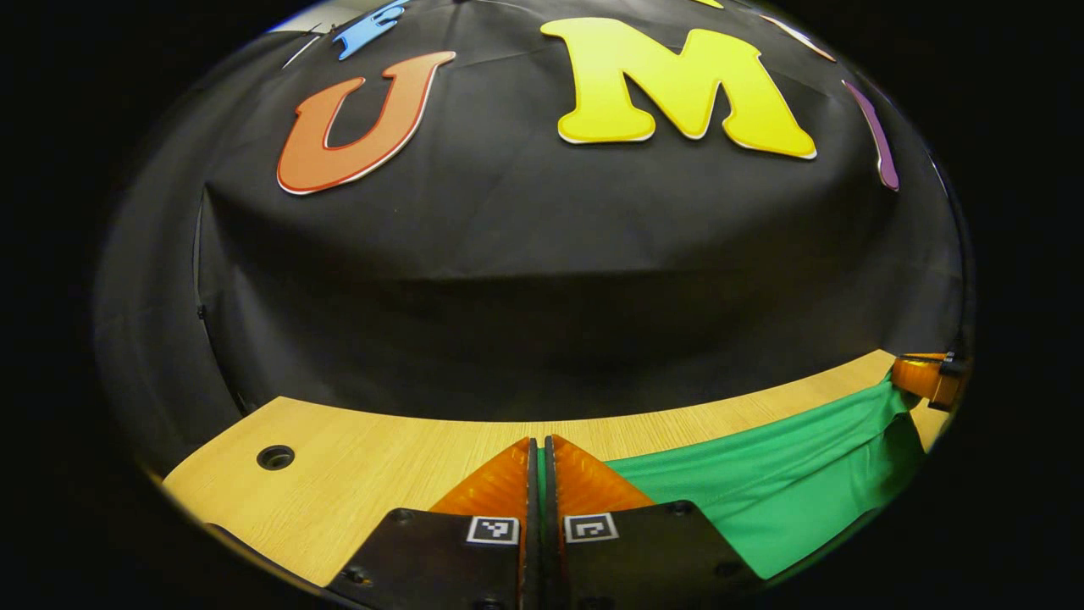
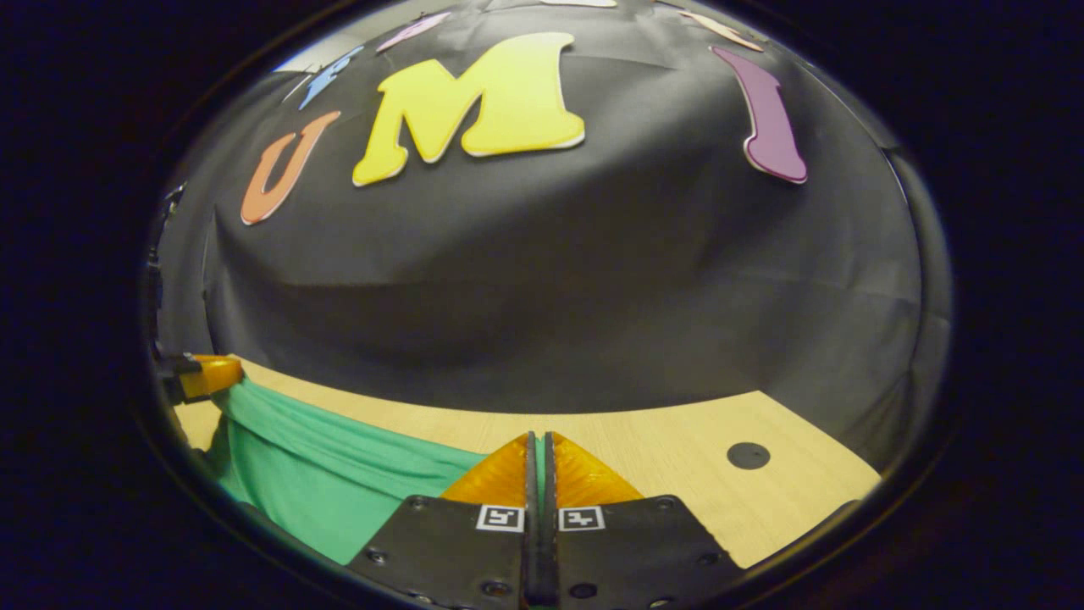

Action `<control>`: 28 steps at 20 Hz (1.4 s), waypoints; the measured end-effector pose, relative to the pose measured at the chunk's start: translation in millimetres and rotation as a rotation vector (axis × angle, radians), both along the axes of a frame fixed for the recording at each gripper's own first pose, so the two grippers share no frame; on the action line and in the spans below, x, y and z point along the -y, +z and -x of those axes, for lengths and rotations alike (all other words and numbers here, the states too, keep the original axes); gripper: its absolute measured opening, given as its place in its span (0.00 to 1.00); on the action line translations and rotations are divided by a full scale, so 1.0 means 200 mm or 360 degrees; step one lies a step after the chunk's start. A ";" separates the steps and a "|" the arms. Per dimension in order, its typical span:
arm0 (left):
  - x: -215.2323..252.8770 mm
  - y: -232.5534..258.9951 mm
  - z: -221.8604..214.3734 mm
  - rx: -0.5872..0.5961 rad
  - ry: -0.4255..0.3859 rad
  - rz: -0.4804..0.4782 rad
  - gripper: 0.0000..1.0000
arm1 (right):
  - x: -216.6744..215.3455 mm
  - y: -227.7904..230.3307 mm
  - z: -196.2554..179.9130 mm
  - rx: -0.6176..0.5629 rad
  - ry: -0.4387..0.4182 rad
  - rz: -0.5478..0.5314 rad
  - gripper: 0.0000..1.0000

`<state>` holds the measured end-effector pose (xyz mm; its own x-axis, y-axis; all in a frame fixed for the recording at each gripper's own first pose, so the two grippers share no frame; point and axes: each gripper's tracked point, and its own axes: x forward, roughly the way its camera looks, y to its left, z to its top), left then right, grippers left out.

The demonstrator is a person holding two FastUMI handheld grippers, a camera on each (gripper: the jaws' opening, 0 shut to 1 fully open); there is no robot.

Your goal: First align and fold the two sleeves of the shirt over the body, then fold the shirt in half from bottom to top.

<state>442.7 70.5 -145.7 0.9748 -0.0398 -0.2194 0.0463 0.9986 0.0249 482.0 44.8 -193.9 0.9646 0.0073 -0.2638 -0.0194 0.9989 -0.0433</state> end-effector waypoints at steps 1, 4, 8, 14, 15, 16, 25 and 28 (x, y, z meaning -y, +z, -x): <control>0.01 -0.02 -0.01 -0.0005 0.0000 -0.0010 0.07 | 0.00 0.00 -0.02 0.0024 -0.0002 0.0026 0.00; 0.00 -0.10 -0.04 -0.0036 -0.0004 -0.0060 0.07 | -0.04 0.06 -0.03 0.0075 0.0014 0.0050 0.00; -0.01 -0.12 -0.03 -0.0031 0.0000 0.0009 0.08 | -0.04 0.08 -0.01 0.0075 0.0031 0.0103 0.00; -0.04 -0.11 -0.02 0.0005 0.0006 0.0140 0.29 | 0.04 -0.02 -0.02 -0.0021 -0.0077 0.0024 0.45; -0.05 -0.11 -0.02 0.0012 0.0014 0.0162 0.67 | 0.07 -0.04 -0.01 -0.0037 -0.0104 0.0039 0.65; -0.06 -0.10 -0.02 0.0017 0.0020 0.0182 0.78 | 0.08 -0.06 -0.01 -0.0045 -0.0117 0.0071 0.85; -0.11 0.06 0.18 0.0074 0.0101 0.0116 1.00 | -0.01 0.28 0.16 0.0075 -0.0059 0.0109 0.95; -0.07 0.15 0.33 0.0070 0.0092 0.0117 1.00 | -0.01 0.46 0.30 0.0109 -0.0042 0.0057 0.96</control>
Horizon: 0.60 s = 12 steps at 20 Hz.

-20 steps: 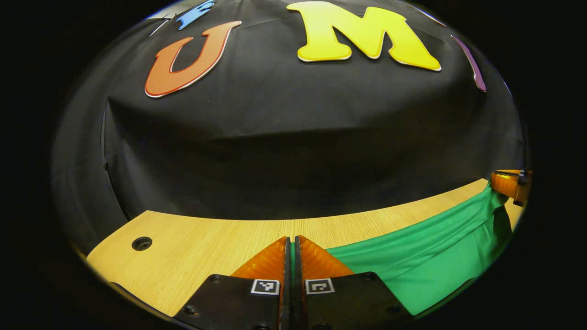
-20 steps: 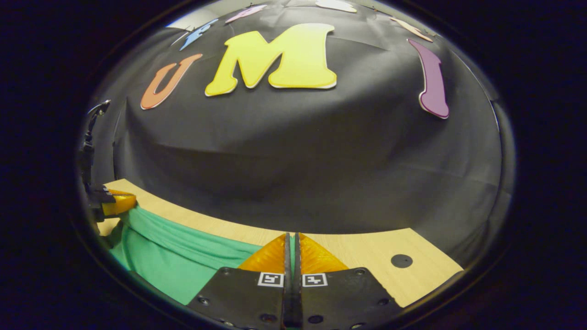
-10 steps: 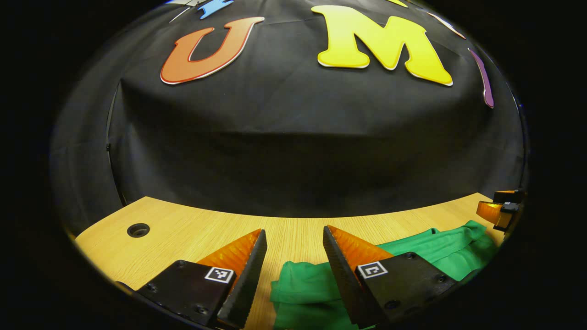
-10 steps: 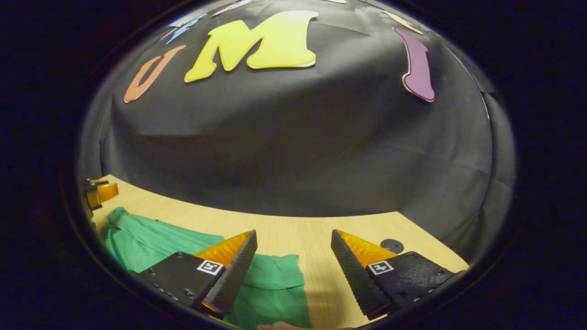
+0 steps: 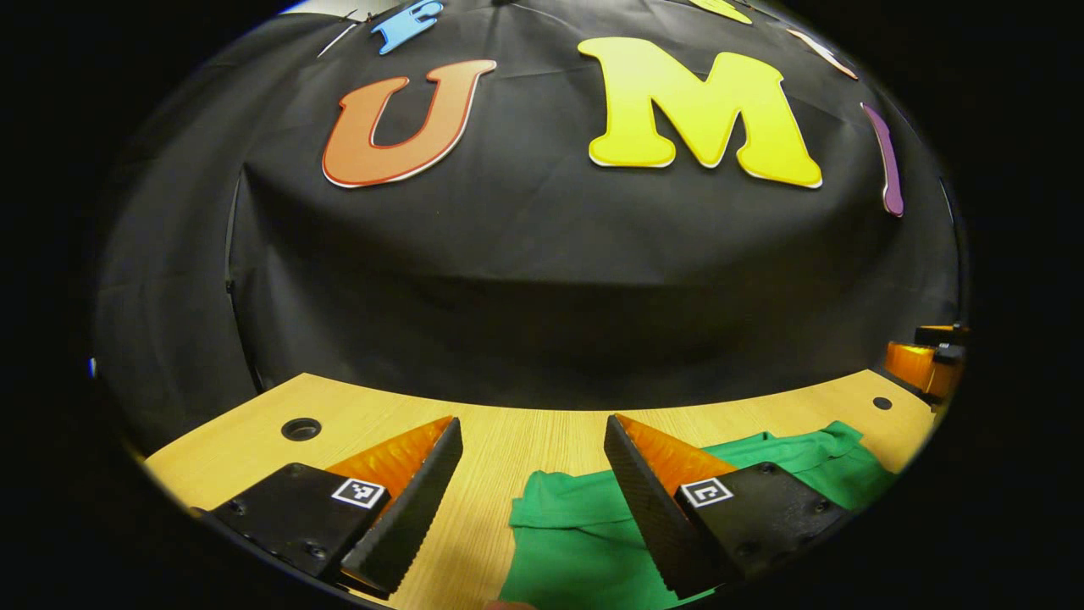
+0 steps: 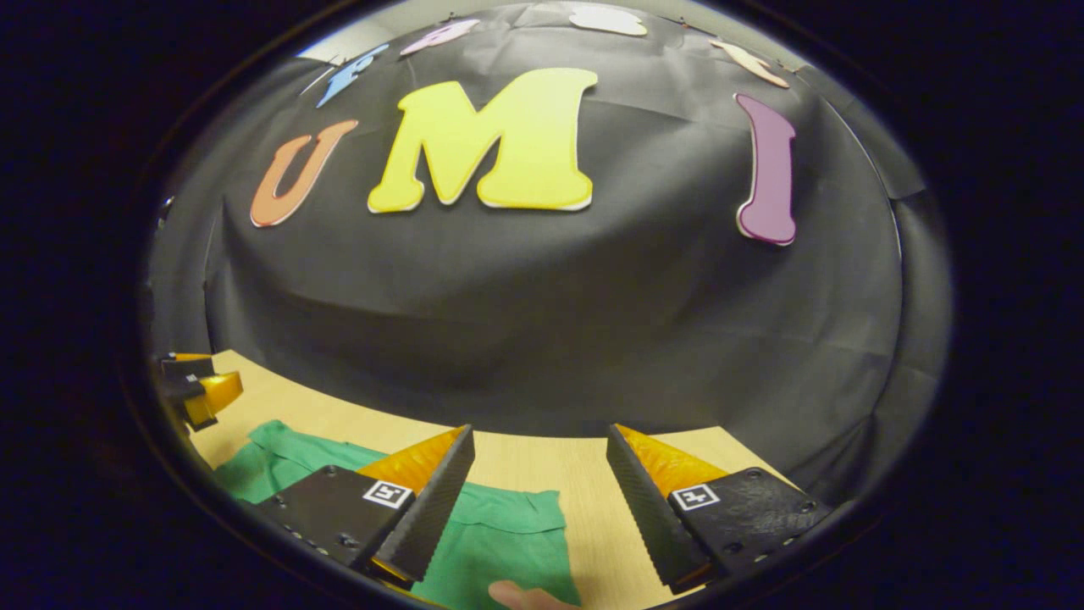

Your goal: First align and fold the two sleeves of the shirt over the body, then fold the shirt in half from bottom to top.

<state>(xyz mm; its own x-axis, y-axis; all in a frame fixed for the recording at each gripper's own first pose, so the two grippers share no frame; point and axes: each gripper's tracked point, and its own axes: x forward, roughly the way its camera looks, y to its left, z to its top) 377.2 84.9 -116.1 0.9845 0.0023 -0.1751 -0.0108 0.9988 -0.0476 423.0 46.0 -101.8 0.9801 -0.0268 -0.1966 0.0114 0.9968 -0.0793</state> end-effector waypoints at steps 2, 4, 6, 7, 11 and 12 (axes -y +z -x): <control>0.05 0.08 0.12 0.0007 -0.0023 0.0011 1.00 | 0.01 0.13 0.13 0.0030 0.0019 -0.0040 0.95; 0.08 0.18 0.24 0.0050 -0.0044 -0.0011 1.00 | 0.05 0.24 0.27 0.0062 0.0014 -0.0054 0.95; 0.13 0.28 0.36 0.0084 -0.0077 -0.0025 1.00 | 0.05 0.33 0.43 0.0073 0.0052 -0.0061 0.95; 0.14 0.32 0.42 0.0089 -0.0086 -0.0034 1.00 | 0.05 0.38 0.51 0.0095 0.0073 -0.0056 0.95; 0.20 0.48 0.71 0.0112 -0.0076 -0.0062 1.00 | 0.10 0.52 0.83 0.0170 0.0102 -0.0003 0.96; 0.23 0.51 0.79 0.0124 -0.0085 -0.0072 1.00 | 0.12 0.55 0.91 0.0177 0.0110 -0.0020 0.95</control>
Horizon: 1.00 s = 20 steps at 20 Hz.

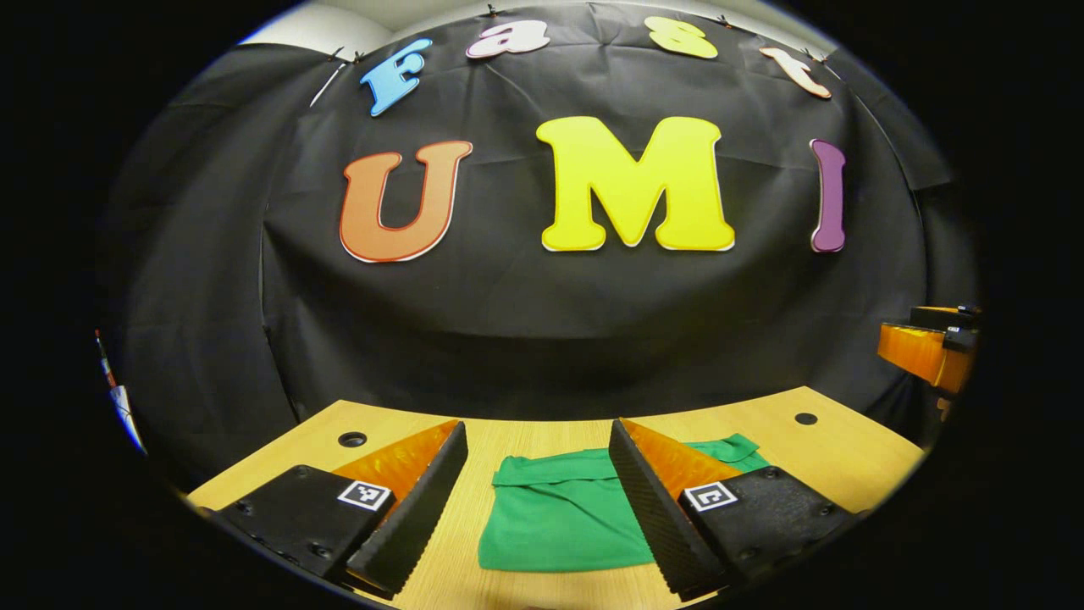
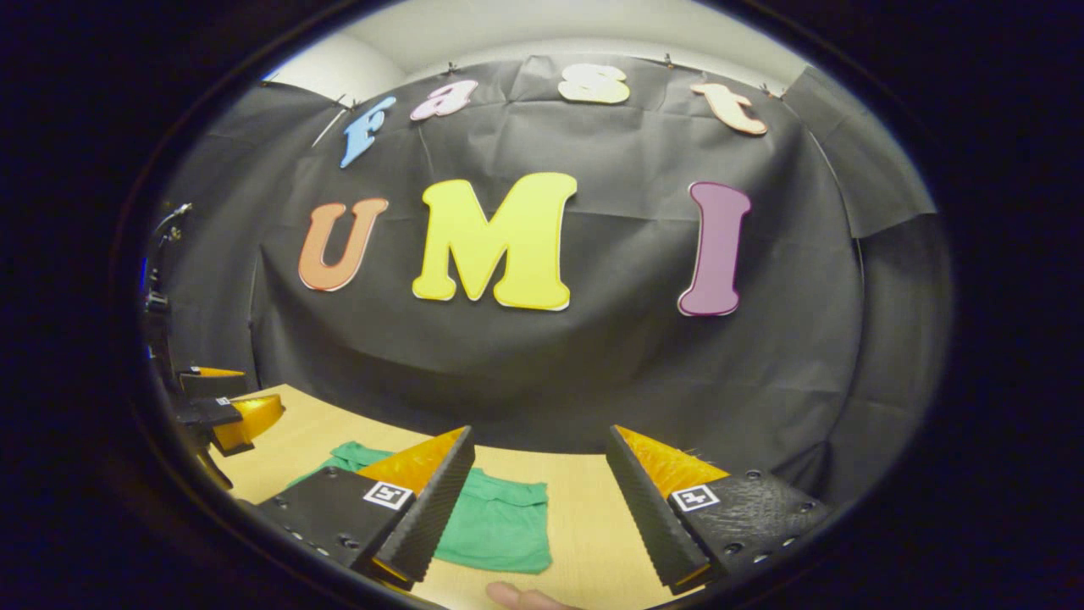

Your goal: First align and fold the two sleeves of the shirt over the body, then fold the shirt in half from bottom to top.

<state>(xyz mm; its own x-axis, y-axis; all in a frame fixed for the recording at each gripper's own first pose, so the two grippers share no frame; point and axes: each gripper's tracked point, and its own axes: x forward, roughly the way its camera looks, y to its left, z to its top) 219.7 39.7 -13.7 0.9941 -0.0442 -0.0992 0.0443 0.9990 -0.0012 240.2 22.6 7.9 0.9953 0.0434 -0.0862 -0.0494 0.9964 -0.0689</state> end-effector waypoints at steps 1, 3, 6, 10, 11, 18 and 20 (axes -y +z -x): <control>0.02 0.03 0.08 0.0012 -0.0010 -0.0013 1.00 | 0.02 0.01 0.07 0.0003 0.0001 -0.0018 0.96; 0.06 0.09 0.24 0.0040 -0.0021 -0.0035 1.00 | 0.07 0.03 0.24 -0.0001 0.0004 -0.0039 0.96; 0.12 0.11 0.47 0.0055 -0.0045 -0.0061 1.00 | 0.13 0.03 0.48 -0.0007 0.0043 -0.0049 0.94; 0.16 0.04 0.69 0.0051 -0.0047 -0.0168 1.00 | 0.19 0.04 0.79 -0.0012 0.0071 -0.0094 0.95; 0.17 0.04 0.75 0.0055 -0.0046 -0.0181 1.00 | 0.22 0.04 0.85 0.0002 0.0071 -0.0082 0.95; 0.23 0.01 1.03 0.0076 -0.0013 -0.0038 1.00 | 0.28 -0.08 1.14 -0.0039 0.0073 -0.0082 0.95; 0.24 0.01 1.06 0.0095 -0.0023 -0.0041 1.00 | 0.27 -0.12 1.15 -0.0052 0.0105 -0.0081 0.95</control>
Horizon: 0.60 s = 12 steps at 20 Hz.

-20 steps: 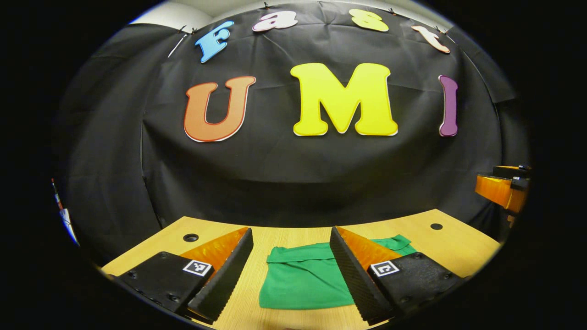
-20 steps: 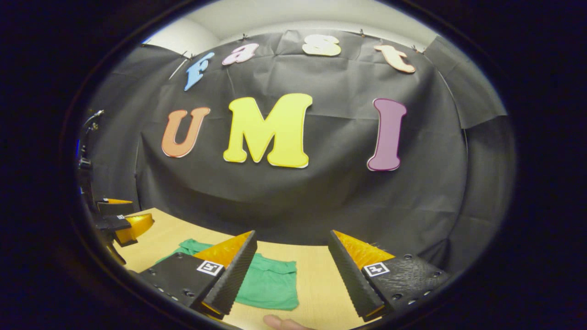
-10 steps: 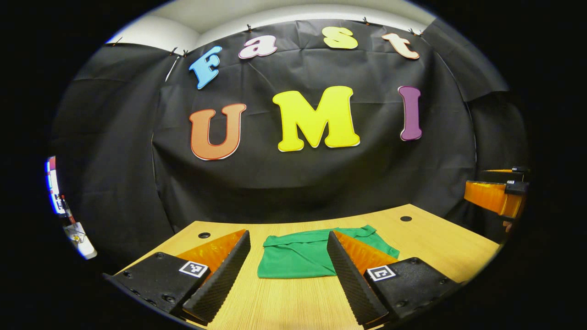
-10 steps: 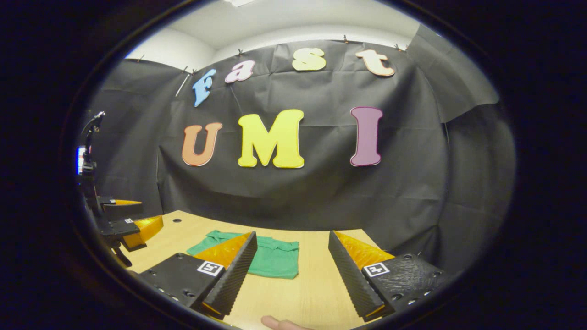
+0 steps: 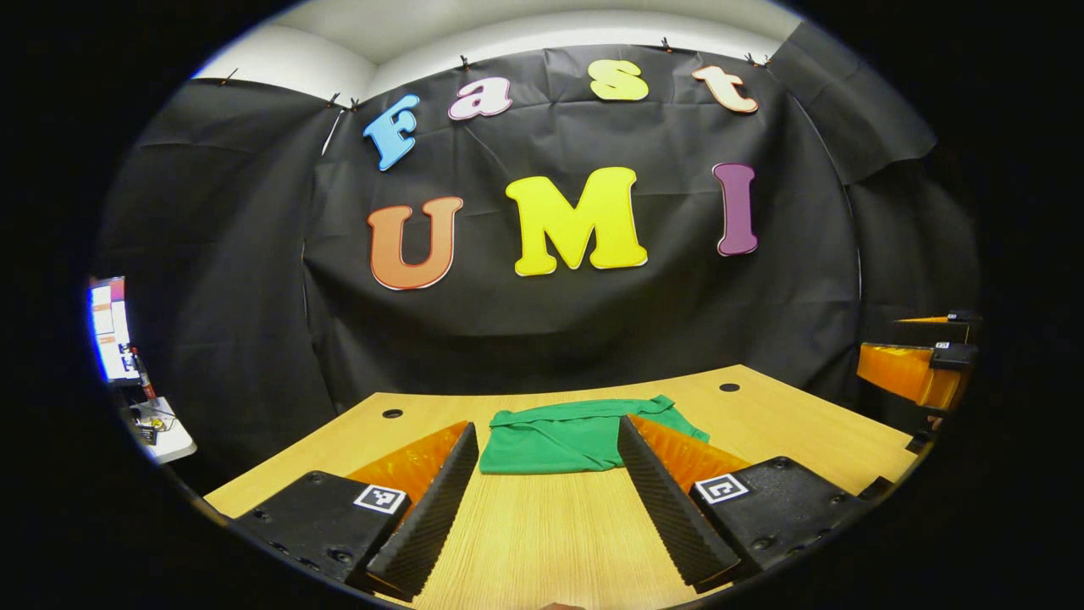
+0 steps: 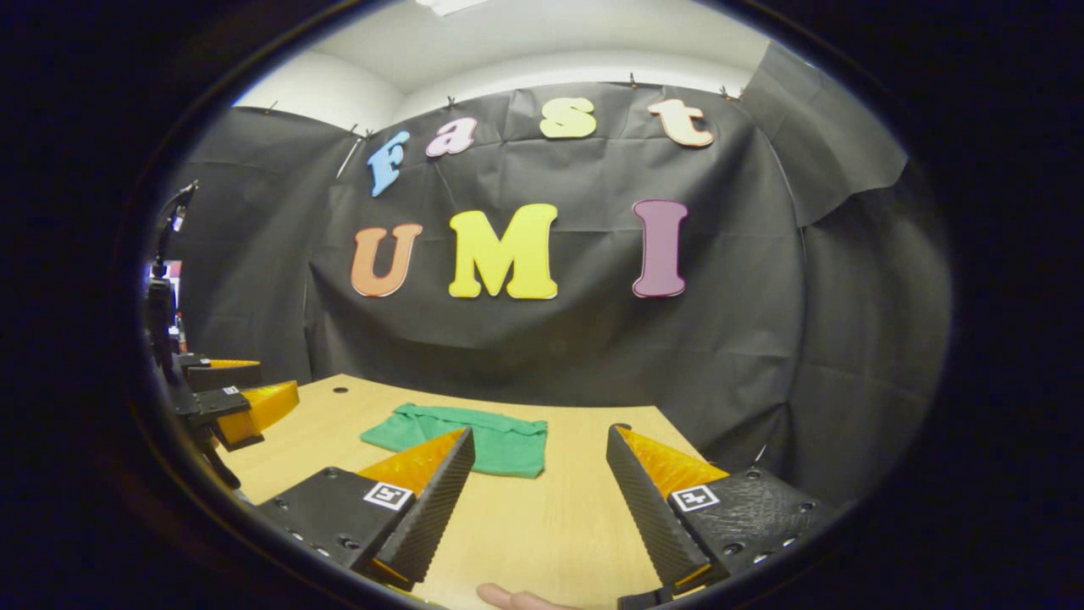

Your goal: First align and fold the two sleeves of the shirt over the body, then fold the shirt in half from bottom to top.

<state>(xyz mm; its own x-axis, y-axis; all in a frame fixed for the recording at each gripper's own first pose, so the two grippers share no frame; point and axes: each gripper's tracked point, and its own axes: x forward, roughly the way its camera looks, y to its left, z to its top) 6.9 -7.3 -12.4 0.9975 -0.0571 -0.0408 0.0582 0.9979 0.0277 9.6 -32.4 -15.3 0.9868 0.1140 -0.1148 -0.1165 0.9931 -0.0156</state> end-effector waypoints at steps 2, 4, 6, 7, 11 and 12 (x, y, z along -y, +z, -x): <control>-0.02 -0.04 0.01 -0.0019 0.0004 0.0005 1.00 | -0.06 -0.02 0.03 0.0007 0.0055 -0.0016 0.95; -0.05 -0.08 0.00 -0.0052 0.0014 0.0024 1.00 | -0.10 -0.04 0.03 0.0020 0.0082 -0.0040 0.95; -0.07 -0.09 0.00 -0.0067 0.0028 0.0042 1.00 | -0.14 -0.04 0.04 0.0047 0.0098 -0.0034 0.95; -0.07 -0.08 0.00 -0.0063 0.0027 0.0046 1.00 | -0.14 -0.05 0.04 0.0055 0.0092 -0.0009 0.96; -0.10 -0.07 0.00 -0.0045 0.0043 0.0043 1.00 | -0.14 -0.06 0.08 0.0072 0.0062 0.0020 0.96; -0.11 -0.08 -0.01 -0.0048 0.0049 0.0057 1.00 | -0.16 -0.06 0.09 0.0074 0.0082 0.0020 0.95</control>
